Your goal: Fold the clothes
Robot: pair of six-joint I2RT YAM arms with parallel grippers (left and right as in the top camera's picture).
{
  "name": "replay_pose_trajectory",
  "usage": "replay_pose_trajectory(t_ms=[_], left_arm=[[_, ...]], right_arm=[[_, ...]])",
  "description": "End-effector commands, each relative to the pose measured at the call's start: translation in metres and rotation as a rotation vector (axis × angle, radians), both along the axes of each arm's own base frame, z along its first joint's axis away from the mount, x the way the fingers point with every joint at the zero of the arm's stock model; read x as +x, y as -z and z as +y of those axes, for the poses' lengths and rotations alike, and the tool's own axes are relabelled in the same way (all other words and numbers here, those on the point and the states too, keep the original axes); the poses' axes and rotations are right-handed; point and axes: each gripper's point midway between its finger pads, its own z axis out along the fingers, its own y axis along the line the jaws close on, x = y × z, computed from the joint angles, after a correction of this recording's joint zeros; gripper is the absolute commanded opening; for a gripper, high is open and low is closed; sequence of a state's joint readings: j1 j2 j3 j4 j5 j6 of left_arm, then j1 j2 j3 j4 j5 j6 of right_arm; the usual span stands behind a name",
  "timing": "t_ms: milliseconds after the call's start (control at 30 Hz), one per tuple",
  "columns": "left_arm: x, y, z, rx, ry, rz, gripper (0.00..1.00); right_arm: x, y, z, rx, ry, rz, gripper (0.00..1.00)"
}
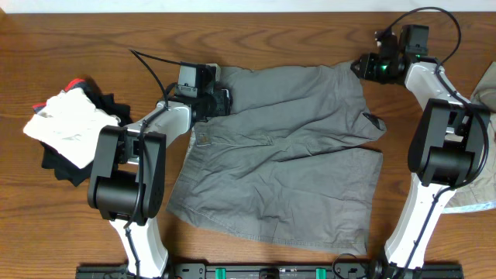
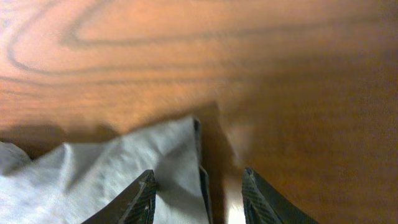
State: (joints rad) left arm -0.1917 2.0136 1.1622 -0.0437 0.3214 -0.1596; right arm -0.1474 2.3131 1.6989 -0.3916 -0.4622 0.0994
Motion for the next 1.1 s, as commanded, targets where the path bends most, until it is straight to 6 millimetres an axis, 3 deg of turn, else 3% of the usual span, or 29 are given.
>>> replay_pose_trajectory(t_ms=[0,433,500,600,700,800,967,1067], left_arm=[[-0.024,0.048,0.024,0.081,-0.063,0.135,0.59],[-0.025,0.049,0.024,0.082,-0.063,0.138,0.59],[-0.025,0.049,0.024,0.082,-0.063,0.138,0.59],[-0.025,0.049,0.024,0.083,-0.063,0.139,0.59],[-0.025,0.049,0.024,0.083,-0.063,0.139,0.59],[-0.026,0.050,0.025,0.084,-0.063,0.146,0.52],[-0.030,0.051,0.025,0.088,-0.063,0.160,0.48],[-0.030,0.051,0.025,0.088,-0.063,0.161,0.48]], right_arm=[[0.001,0.002,0.015,0.082,-0.013,0.004,0.43],[0.001,0.008,0.024,0.088,-0.019,0.014,0.41],[-0.001,0.014,0.026,0.090,-0.023,0.026,0.33],[-0.001,0.016,0.028,0.091,-0.025,0.030,0.01],[0.002,0.013,0.024,0.085,-0.019,0.014,0.01],[0.006,0.009,0.012,0.079,0.003,0.000,0.01],[0.016,-0.003,-0.033,0.064,0.141,-0.011,0.01],[0.021,-0.010,-0.046,0.068,0.169,-0.030,0.02]])
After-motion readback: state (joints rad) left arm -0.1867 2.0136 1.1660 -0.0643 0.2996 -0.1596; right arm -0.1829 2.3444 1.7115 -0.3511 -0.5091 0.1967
